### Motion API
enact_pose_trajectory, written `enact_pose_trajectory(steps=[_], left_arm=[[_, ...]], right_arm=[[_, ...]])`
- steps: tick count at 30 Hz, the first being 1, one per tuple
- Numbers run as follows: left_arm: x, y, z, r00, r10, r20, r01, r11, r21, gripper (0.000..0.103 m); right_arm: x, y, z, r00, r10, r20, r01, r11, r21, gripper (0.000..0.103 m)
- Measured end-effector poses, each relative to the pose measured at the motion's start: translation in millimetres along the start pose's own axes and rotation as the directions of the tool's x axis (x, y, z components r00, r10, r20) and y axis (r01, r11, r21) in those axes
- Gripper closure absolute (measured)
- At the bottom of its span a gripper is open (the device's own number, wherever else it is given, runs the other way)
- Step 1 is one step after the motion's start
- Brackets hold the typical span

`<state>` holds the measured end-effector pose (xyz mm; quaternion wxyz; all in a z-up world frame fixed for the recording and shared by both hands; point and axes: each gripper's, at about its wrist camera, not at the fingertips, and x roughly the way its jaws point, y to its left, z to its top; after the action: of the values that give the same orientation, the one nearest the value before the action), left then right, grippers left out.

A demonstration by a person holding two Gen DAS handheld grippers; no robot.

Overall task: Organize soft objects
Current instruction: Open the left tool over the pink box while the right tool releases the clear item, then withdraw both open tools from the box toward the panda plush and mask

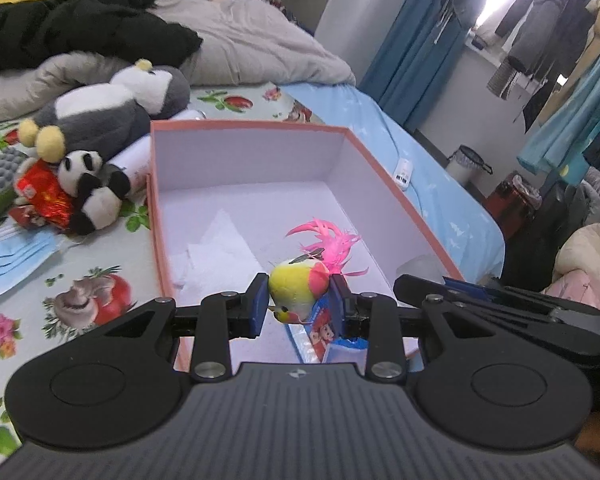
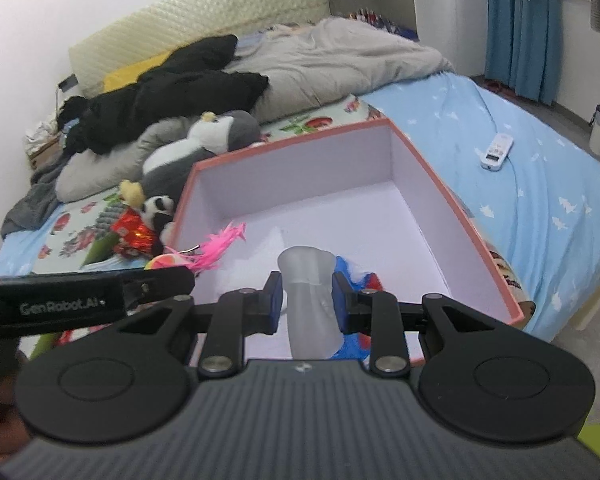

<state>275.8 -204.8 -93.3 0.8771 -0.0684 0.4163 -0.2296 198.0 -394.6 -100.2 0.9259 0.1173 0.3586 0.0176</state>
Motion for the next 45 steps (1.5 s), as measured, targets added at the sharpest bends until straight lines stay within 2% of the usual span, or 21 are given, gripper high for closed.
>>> enact_pose_trajectory(steps=[9, 12, 14, 16, 21, 29, 45], left_arm=[[63.1, 11.2, 18.2, 0.996, 0.028, -0.082, -0.030, 0.999, -0.020, 0.066], [76.9, 13.7, 21.9, 0.995, 0.020, -0.100, -0.021, 1.000, -0.004, 0.066], [83.7, 13.9, 22.3, 0.993, 0.013, -0.116, -0.013, 1.000, -0.001, 0.062], [89.0, 14.4, 21.6, 0.992, 0.008, -0.127, -0.008, 1.000, -0.007, 0.054], [90.5, 15.8, 18.8, 0.992, 0.010, -0.130, -0.011, 1.000, -0.011, 0.052], [51.1, 12.8, 16.4, 0.997, 0.011, -0.070, -0.011, 1.000, -0.001, 0.052], [-80.4, 4.7, -29.2, 0.998, -0.005, 0.070, 0.004, 1.000, 0.011, 0.052]], right_arm=[[55.7, -28.2, 11.6, 0.997, 0.011, -0.082, -0.009, 1.000, 0.030, 0.072], [71.1, -34.7, 13.9, 0.995, 0.009, -0.099, -0.005, 0.999, 0.038, 0.067], [81.9, -40.0, 14.1, 0.992, -0.008, -0.124, 0.015, 0.999, 0.052, 0.062], [90.1, -46.1, 13.7, 0.989, -0.016, -0.145, 0.028, 0.997, 0.076, 0.048], [90.8, -44.9, 10.2, 0.989, 0.000, -0.150, 0.011, 0.997, 0.071, 0.049], [66.5, -30.7, 10.1, 0.993, 0.018, -0.120, -0.010, 0.998, 0.067, 0.049], [-33.5, 20.4, -11.4, 0.999, 0.052, 0.017, -0.052, 0.998, 0.031, 0.049]])
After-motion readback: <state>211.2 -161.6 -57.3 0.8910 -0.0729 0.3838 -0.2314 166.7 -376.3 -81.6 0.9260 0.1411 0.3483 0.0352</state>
